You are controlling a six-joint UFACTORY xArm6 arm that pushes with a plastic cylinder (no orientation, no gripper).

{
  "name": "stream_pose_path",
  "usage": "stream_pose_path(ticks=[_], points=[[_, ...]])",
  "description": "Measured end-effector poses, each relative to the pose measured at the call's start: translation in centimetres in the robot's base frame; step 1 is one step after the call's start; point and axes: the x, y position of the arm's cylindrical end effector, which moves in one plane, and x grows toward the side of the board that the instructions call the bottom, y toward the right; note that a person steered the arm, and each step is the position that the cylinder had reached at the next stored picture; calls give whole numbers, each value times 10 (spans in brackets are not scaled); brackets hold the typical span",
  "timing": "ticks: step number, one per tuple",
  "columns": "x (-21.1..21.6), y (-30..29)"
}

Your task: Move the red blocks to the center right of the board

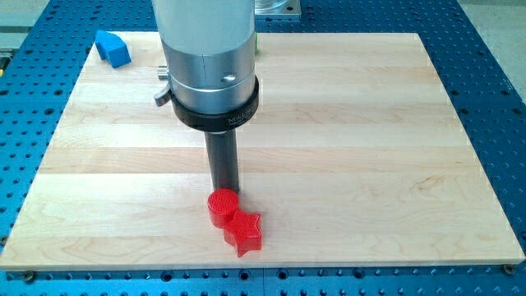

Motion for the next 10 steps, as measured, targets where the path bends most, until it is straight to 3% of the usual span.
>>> stream_pose_path(ticks=[6, 7, 8, 9, 10], points=[[4, 30], [33, 136], [86, 135], [88, 118], [88, 49]])
